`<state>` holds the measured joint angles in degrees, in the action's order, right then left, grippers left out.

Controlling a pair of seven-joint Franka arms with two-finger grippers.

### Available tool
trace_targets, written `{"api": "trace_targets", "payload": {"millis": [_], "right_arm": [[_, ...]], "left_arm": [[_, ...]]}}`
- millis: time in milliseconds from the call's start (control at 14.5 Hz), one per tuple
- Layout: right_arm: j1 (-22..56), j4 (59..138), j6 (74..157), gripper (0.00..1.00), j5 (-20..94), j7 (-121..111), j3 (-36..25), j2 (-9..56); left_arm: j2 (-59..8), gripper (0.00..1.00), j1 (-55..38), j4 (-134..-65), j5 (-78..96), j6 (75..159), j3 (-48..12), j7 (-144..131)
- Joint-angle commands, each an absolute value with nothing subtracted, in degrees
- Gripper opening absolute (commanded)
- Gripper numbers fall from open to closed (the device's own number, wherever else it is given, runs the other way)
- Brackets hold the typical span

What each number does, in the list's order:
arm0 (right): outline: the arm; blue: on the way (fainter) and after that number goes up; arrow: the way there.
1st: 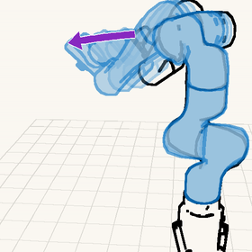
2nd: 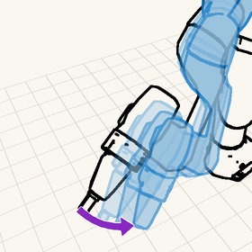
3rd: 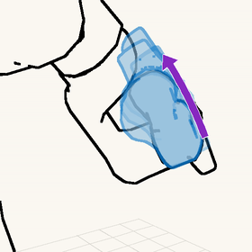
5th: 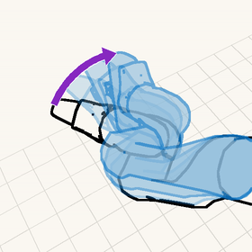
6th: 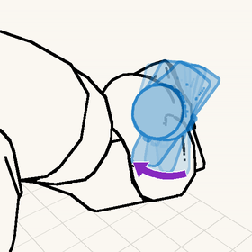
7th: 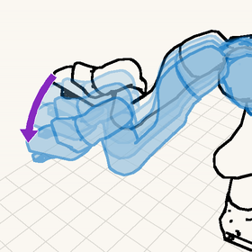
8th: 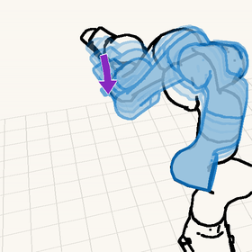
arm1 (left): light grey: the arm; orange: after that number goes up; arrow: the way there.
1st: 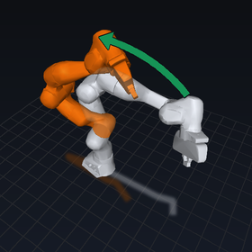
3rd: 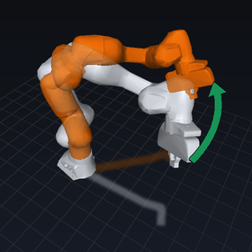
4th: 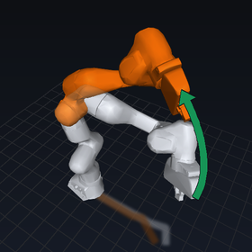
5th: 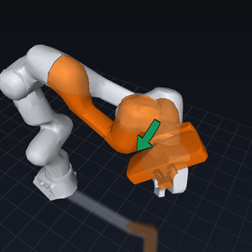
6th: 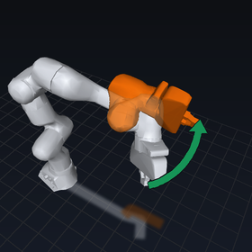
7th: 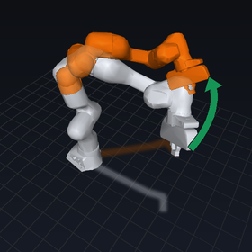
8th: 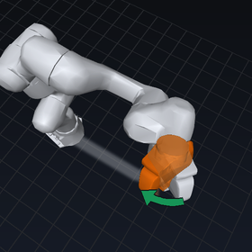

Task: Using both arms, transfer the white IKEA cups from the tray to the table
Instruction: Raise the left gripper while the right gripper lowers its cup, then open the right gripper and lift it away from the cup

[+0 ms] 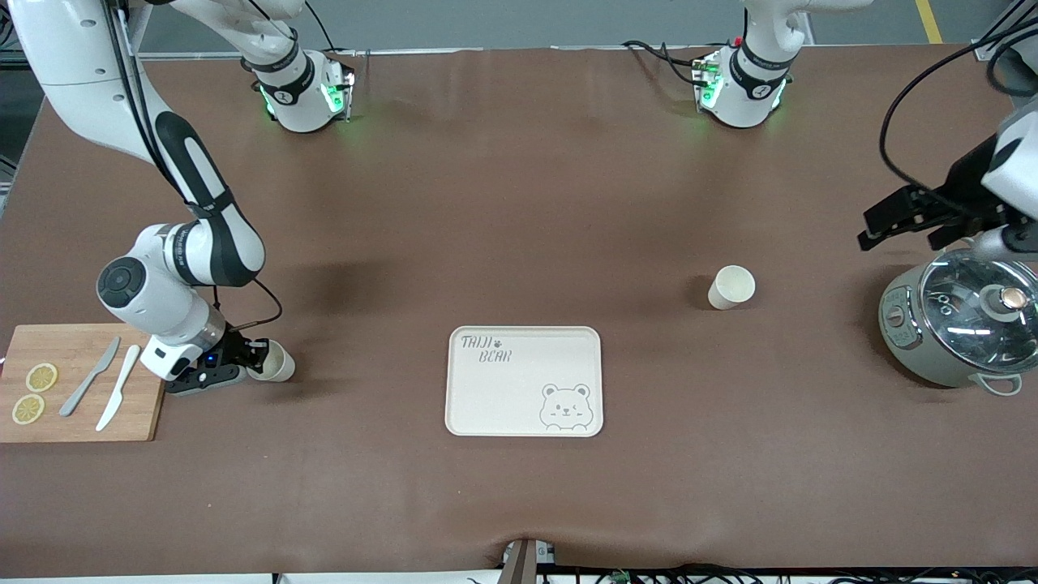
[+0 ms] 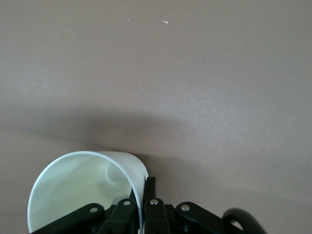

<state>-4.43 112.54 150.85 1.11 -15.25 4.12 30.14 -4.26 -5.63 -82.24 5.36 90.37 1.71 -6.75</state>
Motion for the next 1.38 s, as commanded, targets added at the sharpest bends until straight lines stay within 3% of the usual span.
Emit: {"api": "trace_targets", "payload": {"millis": [0, 69, 481, 619, 1101, 1307], "right_arm": [[-5.27, 113.03, 151.70, 0.54, 2.20, -16.52, 4.92, 29.88], [-5.36, 112.94, 152.13, 1.00, 2.20, -16.52, 4.92, 30.14], [-5.36, 111.72, 152.05, 1.00, 2.11, -16.52, 4.92, 29.45], [-5.18, 109.87, 148.12, 1.00, 2.02, -16.44, 4.92, 27.00], [-5.89, 82.65, 107.45, 1.00, 1.23, -15.73, 4.48, 24.52], [-8.69, 78.84, 99.07, 1.00, 0.79, -16.08, 4.48, 18.92]], "left_arm": [[-4.92, 1.00, -5.10, -79.80, 2.47, 88.07, 1.85, -6.77], [-4.92, 1.00, -4.66, -79.80, 1.33, 88.07, 1.76, -6.59], [-5.63, 1.00, -1.76, -79.80, 1.58, 88.15, 2.11, -5.71], [-4.14, 1.00, -0.53, -80.86, 2.20, 86.85, 1.41, -5.45], [-5.36, 1.00, -0.09, -81.04, 1.93, 86.84, -0.79, -5.19], [-5.27, 1.00, -0.18, -81.21, 0.97, 86.58, -1.14, 1.99]]}}
